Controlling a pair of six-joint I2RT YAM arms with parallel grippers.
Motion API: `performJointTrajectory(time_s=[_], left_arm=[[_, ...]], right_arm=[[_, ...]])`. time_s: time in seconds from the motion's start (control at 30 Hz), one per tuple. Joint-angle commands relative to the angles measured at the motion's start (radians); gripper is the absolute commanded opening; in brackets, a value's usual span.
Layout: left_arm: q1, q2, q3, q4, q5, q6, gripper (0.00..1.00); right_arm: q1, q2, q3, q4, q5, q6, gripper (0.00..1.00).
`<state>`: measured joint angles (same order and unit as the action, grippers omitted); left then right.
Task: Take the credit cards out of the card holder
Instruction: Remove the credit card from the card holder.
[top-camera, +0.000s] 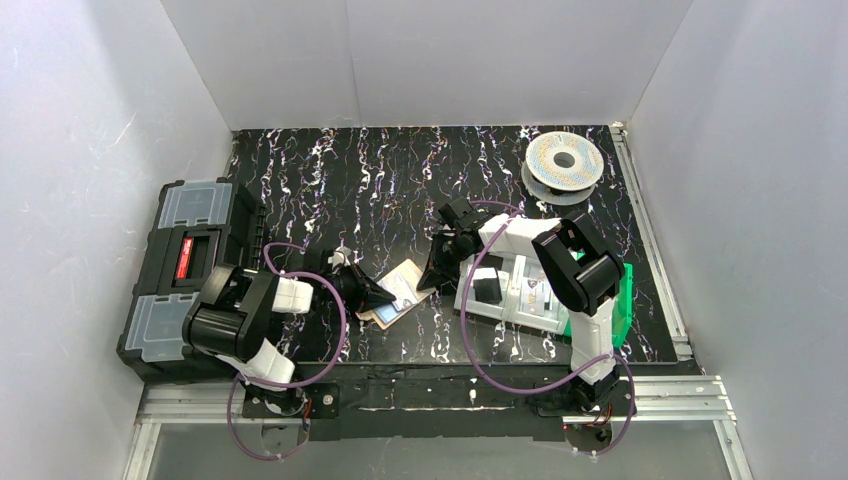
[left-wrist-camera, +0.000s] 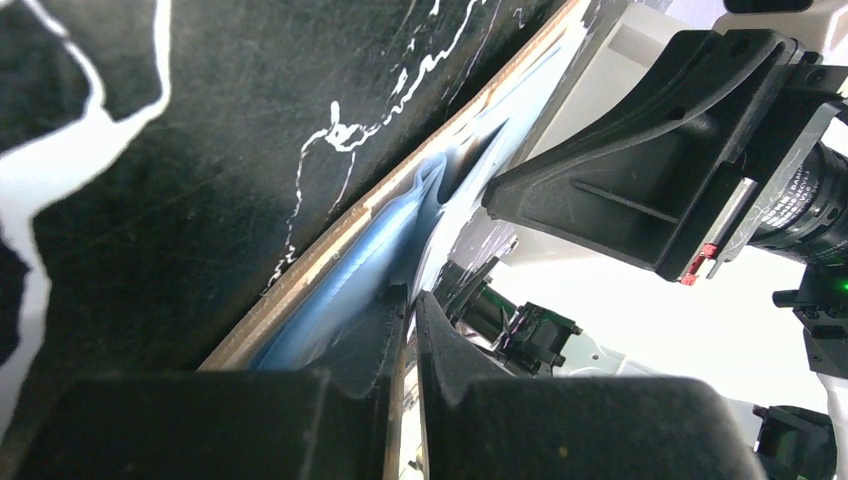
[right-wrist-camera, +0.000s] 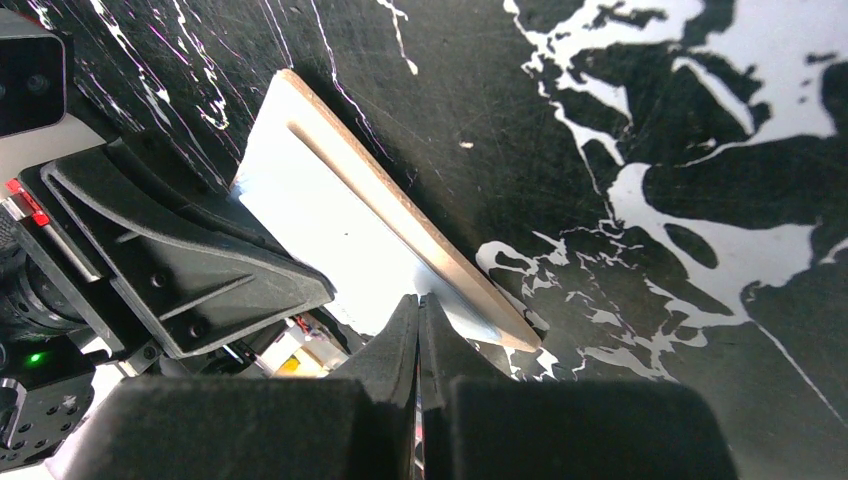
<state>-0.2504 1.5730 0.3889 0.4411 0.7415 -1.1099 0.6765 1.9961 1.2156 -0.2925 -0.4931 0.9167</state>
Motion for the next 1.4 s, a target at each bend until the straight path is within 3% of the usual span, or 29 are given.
performJointTrajectory(time_s=[0.0, 0.23, 0.57, 1.03, 1.37], left_arm=[[0.008, -0.026, -0.005, -0.103, -0.031, 0.042, 0.06], [0.012, -0.023, -0.016, -0.075, -0.024, 0.035, 0.11], [0.021, -0.045, -0.02, -0.108, -0.034, 0.043, 0.0], [0.031, -0.168, 0.065, -0.509, -0.17, 0.208, 0.0], [0.033, -0.211, 0.097, -0.645, -0.245, 0.27, 0.0]], right_arm=[[0.0, 0.015, 0.01, -0.054, 0.087, -0.026, 0.01], [0.0, 0.023, 0.01, -0.054, 0.083, -0.026, 0.01], [0.0, 0.03, 0.012, -0.057, 0.086, -0.026, 0.01], [0.0, 0.041, 0.014, -0.059, 0.088, -0.026, 0.01], [0.0, 0.047, 0.013, -0.058, 0.086, -0.029, 0.01]])
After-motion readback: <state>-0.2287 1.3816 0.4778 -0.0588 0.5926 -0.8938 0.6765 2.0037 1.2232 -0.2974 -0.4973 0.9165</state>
